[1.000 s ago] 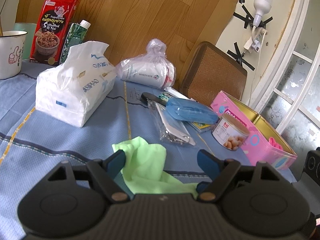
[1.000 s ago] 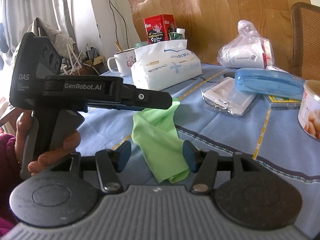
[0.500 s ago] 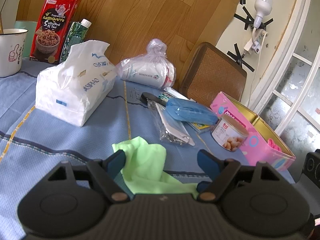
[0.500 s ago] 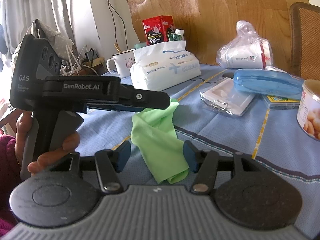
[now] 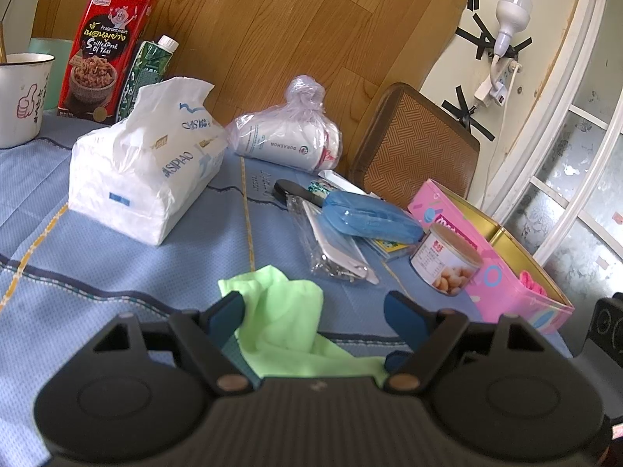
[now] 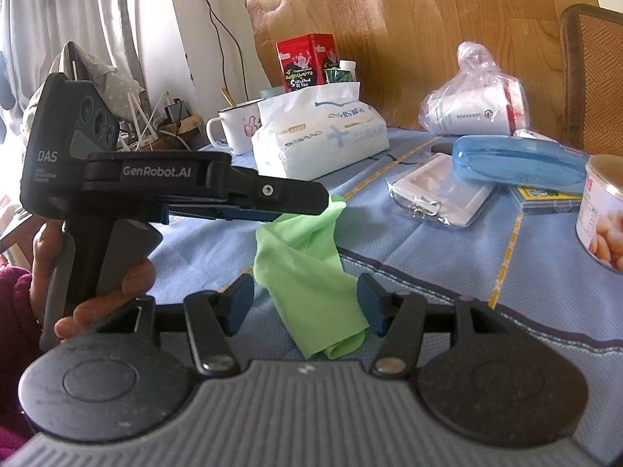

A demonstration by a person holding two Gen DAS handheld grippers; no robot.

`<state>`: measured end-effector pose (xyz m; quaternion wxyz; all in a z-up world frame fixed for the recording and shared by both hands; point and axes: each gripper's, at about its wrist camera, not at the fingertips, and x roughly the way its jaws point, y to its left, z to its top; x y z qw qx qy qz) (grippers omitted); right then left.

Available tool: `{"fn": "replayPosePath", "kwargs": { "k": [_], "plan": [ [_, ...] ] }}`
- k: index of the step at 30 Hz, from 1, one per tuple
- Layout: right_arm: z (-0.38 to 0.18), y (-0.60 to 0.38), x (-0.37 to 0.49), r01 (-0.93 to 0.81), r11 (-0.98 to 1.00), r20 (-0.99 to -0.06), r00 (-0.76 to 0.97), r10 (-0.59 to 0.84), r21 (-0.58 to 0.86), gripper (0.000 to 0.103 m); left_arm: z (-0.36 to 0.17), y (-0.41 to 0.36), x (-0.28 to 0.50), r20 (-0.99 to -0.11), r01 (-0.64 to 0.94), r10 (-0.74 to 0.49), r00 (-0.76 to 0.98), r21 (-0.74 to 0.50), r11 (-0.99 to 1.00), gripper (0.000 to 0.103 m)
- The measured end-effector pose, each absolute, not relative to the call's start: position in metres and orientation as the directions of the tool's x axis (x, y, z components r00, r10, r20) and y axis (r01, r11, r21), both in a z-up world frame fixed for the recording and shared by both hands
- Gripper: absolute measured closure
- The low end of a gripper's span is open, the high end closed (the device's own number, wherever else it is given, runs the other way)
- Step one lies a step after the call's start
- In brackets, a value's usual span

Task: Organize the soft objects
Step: 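Lift the green cloth with the right gripper and hold it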

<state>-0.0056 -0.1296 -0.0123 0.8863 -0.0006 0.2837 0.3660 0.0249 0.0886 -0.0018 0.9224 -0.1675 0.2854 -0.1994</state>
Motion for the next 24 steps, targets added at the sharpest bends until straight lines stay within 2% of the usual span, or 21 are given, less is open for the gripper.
{"fn": "replayPosePath", "kwargs": {
  "k": [10, 14, 24],
  "plan": [
    [-0.008, -0.130, -0.012, -0.643, 0.746, -0.479, 0.606, 0.635, 0.175, 0.041, -0.003, 0.089, 0.027, -0.467, 0.269, -0.469, 0.750, -0.432, 0.861, 0.021],
    [-0.006, -0.126, -0.020, -0.651, 0.749, -0.465, 0.630, 0.622, 0.120, 0.036, -0.003, 0.092, 0.027, -0.460, 0.264, -0.476, 0.749, -0.452, 0.852, 0.021],
    [-0.008, -0.123, -0.029, -0.652, 0.756, -0.493, 0.644, 0.585, 0.045, 0.034, -0.004, 0.090, 0.028, -0.471, 0.263, -0.474, 0.744, -0.445, 0.856, 0.023]
  ]
}}
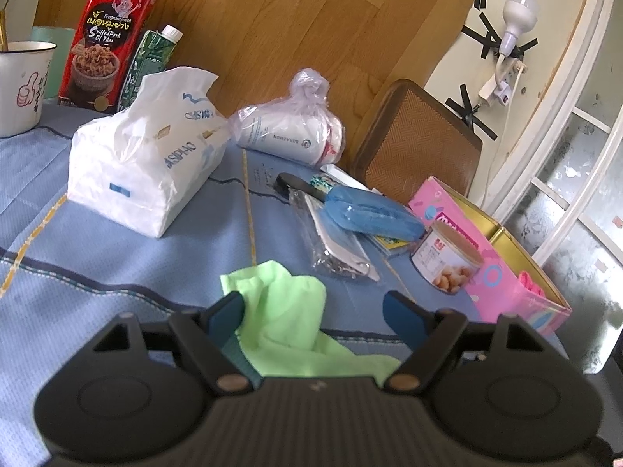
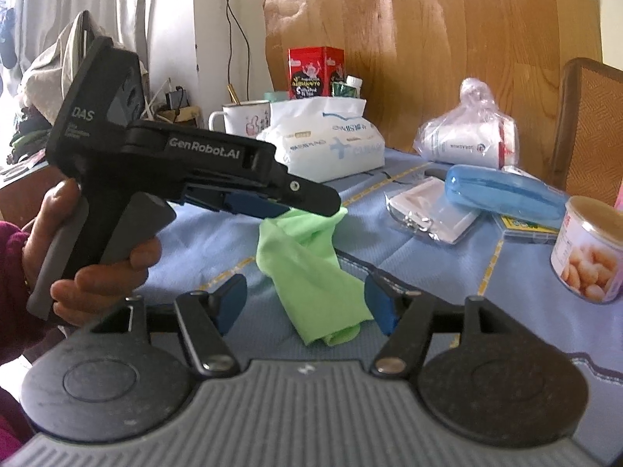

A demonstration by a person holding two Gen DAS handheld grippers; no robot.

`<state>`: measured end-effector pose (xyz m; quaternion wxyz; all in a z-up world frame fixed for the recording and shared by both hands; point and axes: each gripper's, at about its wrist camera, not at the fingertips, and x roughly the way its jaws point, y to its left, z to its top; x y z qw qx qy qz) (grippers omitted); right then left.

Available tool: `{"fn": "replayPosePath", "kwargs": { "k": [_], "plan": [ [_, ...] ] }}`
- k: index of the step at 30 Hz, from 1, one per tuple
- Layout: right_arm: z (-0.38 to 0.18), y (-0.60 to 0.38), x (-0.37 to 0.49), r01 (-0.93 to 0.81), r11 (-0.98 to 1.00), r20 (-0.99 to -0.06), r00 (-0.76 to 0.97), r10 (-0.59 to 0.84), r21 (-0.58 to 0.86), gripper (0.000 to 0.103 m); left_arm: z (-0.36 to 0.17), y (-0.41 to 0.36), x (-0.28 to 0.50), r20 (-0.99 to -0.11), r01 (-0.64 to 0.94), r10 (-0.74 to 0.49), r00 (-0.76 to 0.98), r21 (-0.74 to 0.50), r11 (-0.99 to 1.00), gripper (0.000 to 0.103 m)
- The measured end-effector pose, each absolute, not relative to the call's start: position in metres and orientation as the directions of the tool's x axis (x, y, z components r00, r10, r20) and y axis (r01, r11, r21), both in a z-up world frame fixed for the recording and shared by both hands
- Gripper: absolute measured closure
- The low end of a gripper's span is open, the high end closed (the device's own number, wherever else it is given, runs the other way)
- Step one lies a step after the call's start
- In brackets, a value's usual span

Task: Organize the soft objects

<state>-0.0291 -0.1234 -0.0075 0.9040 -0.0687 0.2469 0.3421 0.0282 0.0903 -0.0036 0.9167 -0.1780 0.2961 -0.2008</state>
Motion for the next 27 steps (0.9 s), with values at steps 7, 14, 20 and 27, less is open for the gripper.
{"fn": "replayPosePath", "kwargs": {
  "k": [7, 14, 20, 27],
  "plan": [
    [-0.011, -0.122, -0.022, -0.632, 0.772, -0.535, 0.632, 0.561, 0.062, 0.035, -0.004, 0.091, 0.029, -0.471, 0.272, -0.484, 0.737, -0.449, 0.851, 0.023],
    [-0.013, -0.123, -0.018, -0.601, 0.795, -0.542, 0.642, 0.542, 0.083, 0.082, -0.005, 0.087, 0.033, -0.491, 0.286, -0.492, 0.719, -0.436, 0.853, 0.030],
    [-0.012, -0.118, -0.019, -0.606, 0.790, -0.530, 0.640, 0.556, 0.097, 0.089, -0.006, 0.081, 0.034, -0.513, 0.307, -0.496, 0.701, -0.411, 0.858, 0.044],
    [-0.013, -0.122, -0.013, -0.601, 0.785, -0.535, 0.619, 0.575, 0.147, 0.089, -0.008, 0.079, 0.037, -0.524, 0.318, -0.515, 0.678, -0.423, 0.849, 0.076]
  ]
}}
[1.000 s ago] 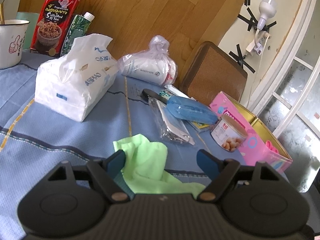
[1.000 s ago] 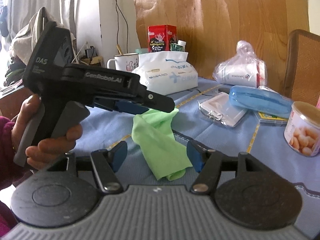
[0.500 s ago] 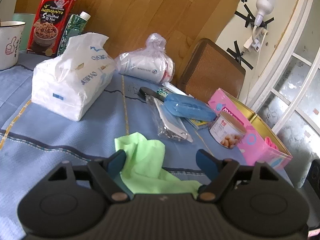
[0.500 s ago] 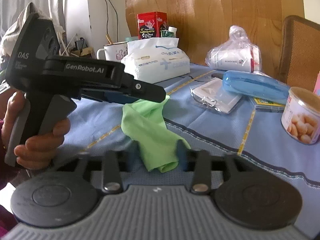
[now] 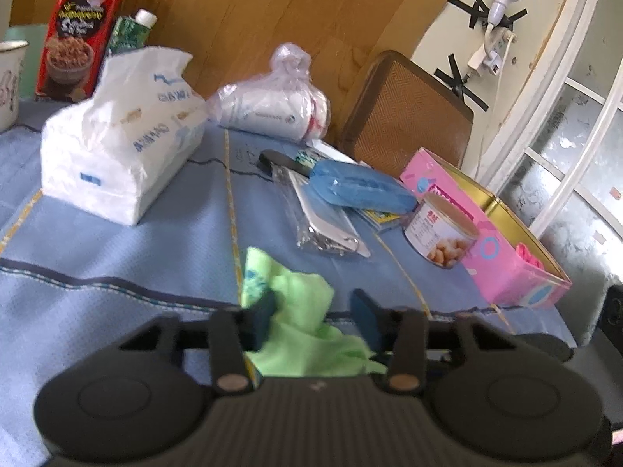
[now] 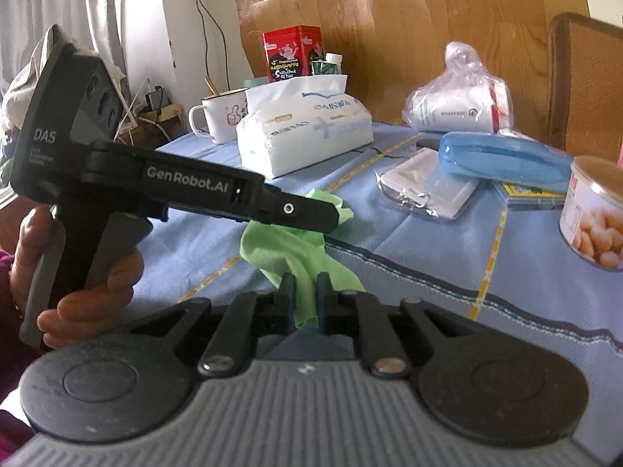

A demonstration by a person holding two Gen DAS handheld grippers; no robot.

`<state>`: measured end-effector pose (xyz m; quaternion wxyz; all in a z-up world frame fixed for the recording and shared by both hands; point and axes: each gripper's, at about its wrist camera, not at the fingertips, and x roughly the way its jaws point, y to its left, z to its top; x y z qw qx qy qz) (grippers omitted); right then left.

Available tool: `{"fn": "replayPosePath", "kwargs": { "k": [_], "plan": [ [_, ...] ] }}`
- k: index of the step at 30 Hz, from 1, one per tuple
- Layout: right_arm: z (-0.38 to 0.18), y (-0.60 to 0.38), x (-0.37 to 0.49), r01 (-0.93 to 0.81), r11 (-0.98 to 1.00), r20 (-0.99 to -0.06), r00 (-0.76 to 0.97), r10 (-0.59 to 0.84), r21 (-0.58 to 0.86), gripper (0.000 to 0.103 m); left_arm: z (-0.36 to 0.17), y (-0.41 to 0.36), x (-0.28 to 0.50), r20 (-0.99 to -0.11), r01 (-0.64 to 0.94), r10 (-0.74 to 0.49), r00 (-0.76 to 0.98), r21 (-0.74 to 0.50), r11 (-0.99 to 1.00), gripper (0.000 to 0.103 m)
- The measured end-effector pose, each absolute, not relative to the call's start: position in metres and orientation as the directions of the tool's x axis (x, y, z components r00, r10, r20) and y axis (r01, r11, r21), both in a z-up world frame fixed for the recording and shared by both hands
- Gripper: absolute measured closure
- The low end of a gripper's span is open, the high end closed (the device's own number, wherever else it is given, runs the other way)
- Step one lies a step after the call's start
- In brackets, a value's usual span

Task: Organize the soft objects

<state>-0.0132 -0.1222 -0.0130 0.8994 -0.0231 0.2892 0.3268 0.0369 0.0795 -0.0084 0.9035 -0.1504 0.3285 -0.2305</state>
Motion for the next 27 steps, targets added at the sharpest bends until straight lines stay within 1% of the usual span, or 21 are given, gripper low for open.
{"fn": "replayPosePath", "kwargs": {
  "k": [1, 4, 7, 9, 11, 13, 15, 20, 23, 25, 26, 27],
  "plan": [
    [-0.013, -0.123, -0.012, -0.600, 0.785, -0.536, 0.617, 0.576, 0.153, 0.089, -0.009, 0.079, 0.039, -0.532, 0.322, -0.524, 0.665, -0.429, 0.844, 0.088],
    [-0.013, -0.122, -0.014, -0.600, 0.785, -0.534, 0.619, 0.577, 0.152, 0.089, -0.008, 0.073, 0.037, -0.535, 0.340, -0.533, 0.655, -0.421, 0.841, 0.092],
    [-0.010, -0.125, -0.018, -0.598, 0.788, -0.506, 0.639, 0.579, 0.147, 0.089, -0.007, 0.058, 0.031, -0.523, 0.379, -0.579, 0.626, -0.445, 0.811, 0.093],
    [-0.007, -0.131, -0.022, -0.581, 0.801, -0.483, 0.665, 0.570, 0.145, 0.089, 0.000, 0.044, 0.029, -0.517, 0.383, -0.558, 0.649, -0.411, 0.827, 0.094],
    [-0.003, -0.143, -0.024, -0.559, 0.813, -0.451, 0.691, 0.565, 0.164, 0.089, 0.011, 0.033, 0.032, -0.512, 0.401, -0.569, 0.644, -0.408, 0.820, 0.094],
    [0.004, -0.156, -0.028, -0.536, 0.827, -0.406, 0.727, 0.553, 0.167, 0.089, 0.025, 0.018, 0.037, -0.495, 0.438, -0.594, 0.634, -0.404, 0.803, 0.094],
    [0.014, -0.172, -0.034, -0.502, 0.852, -0.349, 0.779, 0.521, 0.151, 0.089, 0.043, -0.005, 0.041, -0.475, 0.490, -0.614, 0.631, -0.370, 0.789, 0.094],
    [0.041, -0.218, -0.043, -0.371, 0.924, -0.210, 0.900, 0.382, 0.092, 0.089, 0.086, -0.081, 0.055, -0.421, 0.631, -0.678, 0.602, -0.270, 0.727, 0.094],
    [0.053, -0.254, -0.044, -0.272, 0.958, -0.149, 0.947, 0.283, 0.090, 0.089, 0.104, -0.132, 0.069, -0.409, 0.700, -0.723, 0.556, -0.238, 0.673, 0.093],
    [0.056, -0.277, -0.041, -0.196, 0.976, -0.129, 0.970, 0.207, 0.089, 0.089, 0.109, -0.168, 0.078, -0.414, 0.732, -0.741, 0.529, -0.219, 0.645, 0.092],
    [0.056, -0.286, -0.039, -0.161, 0.983, -0.126, 0.977, 0.171, 0.086, 0.088, 0.109, -0.183, 0.081, -0.418, 0.739, -0.740, 0.527, -0.205, 0.642, 0.089],
    [0.055, -0.295, -0.035, -0.120, 0.990, -0.125, 0.984, 0.129, 0.076, 0.088, 0.108, -0.199, 0.084, -0.430, 0.740, -0.730, 0.531, -0.184, 0.647, 0.075]
  ]
}}
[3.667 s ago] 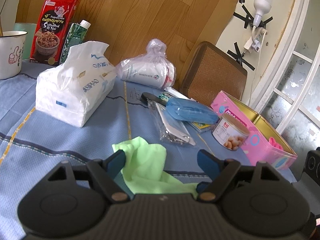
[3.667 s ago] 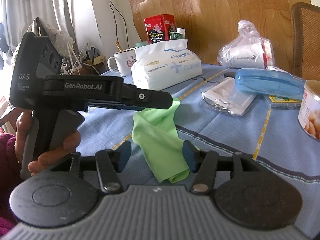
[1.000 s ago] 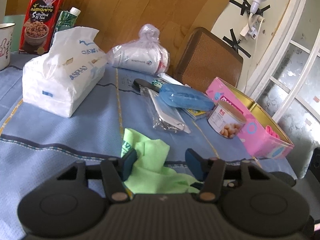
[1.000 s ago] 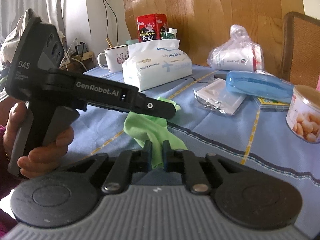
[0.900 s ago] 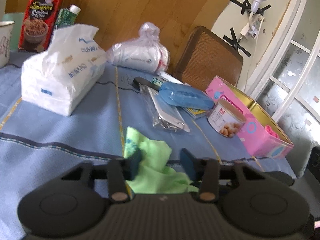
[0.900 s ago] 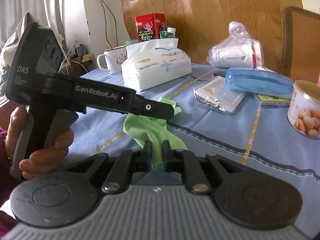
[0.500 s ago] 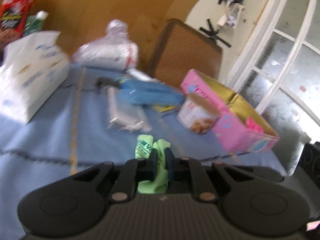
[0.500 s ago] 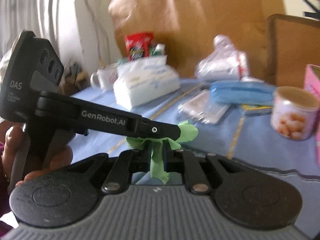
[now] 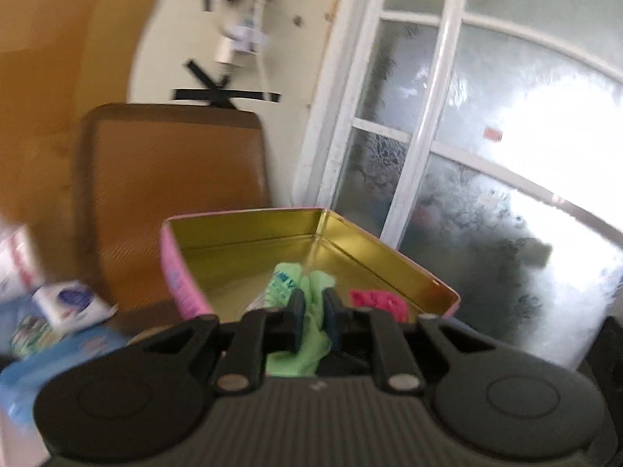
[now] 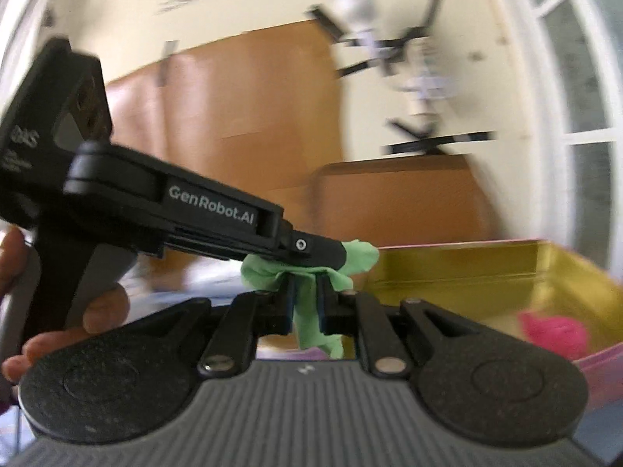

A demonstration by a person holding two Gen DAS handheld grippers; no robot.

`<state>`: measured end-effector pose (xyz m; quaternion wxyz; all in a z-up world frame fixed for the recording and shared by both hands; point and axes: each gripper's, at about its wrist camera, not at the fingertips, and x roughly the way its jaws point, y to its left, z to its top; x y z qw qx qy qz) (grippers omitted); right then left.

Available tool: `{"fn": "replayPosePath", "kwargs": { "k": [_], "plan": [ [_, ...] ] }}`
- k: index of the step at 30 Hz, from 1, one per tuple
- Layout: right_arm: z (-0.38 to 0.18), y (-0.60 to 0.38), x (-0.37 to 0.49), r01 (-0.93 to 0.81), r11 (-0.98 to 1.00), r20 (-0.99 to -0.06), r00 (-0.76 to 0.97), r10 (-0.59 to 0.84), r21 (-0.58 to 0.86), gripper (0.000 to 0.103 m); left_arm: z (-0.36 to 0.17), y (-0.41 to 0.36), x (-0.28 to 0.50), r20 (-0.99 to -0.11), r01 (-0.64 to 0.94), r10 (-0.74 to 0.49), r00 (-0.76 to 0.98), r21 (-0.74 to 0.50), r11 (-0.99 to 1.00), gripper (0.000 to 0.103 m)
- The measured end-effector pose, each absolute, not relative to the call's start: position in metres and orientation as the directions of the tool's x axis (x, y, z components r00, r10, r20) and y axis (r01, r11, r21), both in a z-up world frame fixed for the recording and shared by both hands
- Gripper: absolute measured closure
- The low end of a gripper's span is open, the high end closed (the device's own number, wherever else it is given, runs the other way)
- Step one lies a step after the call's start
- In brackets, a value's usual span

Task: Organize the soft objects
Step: 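Carry the green cloth into the pink tin and release it, then grasp the white wet-wipes pack with the right gripper and lift it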

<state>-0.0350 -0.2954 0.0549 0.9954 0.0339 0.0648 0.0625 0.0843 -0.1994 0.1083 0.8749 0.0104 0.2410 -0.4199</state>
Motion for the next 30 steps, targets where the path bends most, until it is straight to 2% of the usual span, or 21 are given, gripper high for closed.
{"fn": "replayPosePath", "kwargs": {
  "k": [1, 2, 3, 4, 7, 10, 13, 16, 20, 24, 27, 30],
  "plan": [
    [0.052, -0.303, -0.029, -0.065, 0.996, -0.130, 0.989, 0.072, 0.057, 0.087, 0.107, -0.212, 0.087, -0.445, 0.733, -0.714, 0.541, -0.168, 0.660, 0.061],
    [0.048, -0.309, -0.022, 0.008, 1.000, -0.151, 0.989, -0.003, 0.028, 0.075, 0.104, -0.220, 0.088, -0.455, 0.724, -0.700, 0.550, -0.157, 0.671, 0.060],
    [0.044, -0.315, -0.013, 0.081, 0.997, -0.187, 0.979, -0.080, -0.005, 0.047, 0.102, -0.223, 0.089, -0.462, 0.717, -0.691, 0.556, -0.154, 0.680, 0.060],
    [0.040, -0.322, -0.006, 0.142, 0.990, -0.216, 0.966, -0.142, -0.016, 0.037, 0.100, -0.222, 0.089, -0.465, 0.711, -0.687, 0.558, -0.160, 0.685, 0.060],
    [0.034, -0.348, -0.008, 0.186, 0.979, -0.225, 0.961, -0.163, 0.084, 0.035, 0.096, -0.191, 0.086, -0.448, 0.676, -0.667, 0.595, -0.170, 0.717, 0.051],
    [0.039, -0.349, -0.020, 0.191, 0.972, -0.170, 0.971, -0.168, 0.134, 0.035, 0.089, -0.137, 0.082, -0.435, 0.612, -0.624, 0.650, -0.189, 0.768, 0.050],
    [0.046, -0.330, -0.022, 0.121, 0.984, -0.123, 0.987, -0.105, 0.127, 0.035, 0.071, -0.076, 0.078, -0.464, 0.484, -0.505, 0.728, -0.173, 0.858, 0.050],
    [0.049, -0.304, -0.015, 0.004, 0.994, -0.119, 0.993, 0.009, 0.106, 0.035, 0.047, -0.012, 0.075, -0.519, 0.326, -0.367, 0.772, -0.173, 0.930, 0.050],
    [0.049, -0.252, 0.004, -0.204, 0.976, -0.189, 0.958, 0.216, 0.081, 0.035, 0.018, 0.054, 0.063, -0.558, 0.142, -0.199, 0.805, -0.145, 0.979, 0.050],
    [0.053, -0.204, 0.039, -0.354, 0.934, -0.285, 0.892, 0.351, 0.043, 0.030, -0.004, 0.092, 0.056, -0.577, 0.067, -0.166, 0.800, -0.189, 0.980, 0.052],
    [0.064, -0.185, 0.086, -0.339, 0.939, -0.348, 0.889, 0.299, -0.058, 0.022, 0.001, 0.094, 0.051, -0.517, 0.098, -0.210, 0.830, -0.236, 0.967, 0.050],
    [0.078, -0.194, 0.156, -0.264, 0.964, -0.487, 0.840, 0.240, 0.019, 0.022, 0.003, 0.091, 0.047, -0.495, 0.130, -0.228, 0.839, -0.225, 0.966, 0.050]
  ]
}}
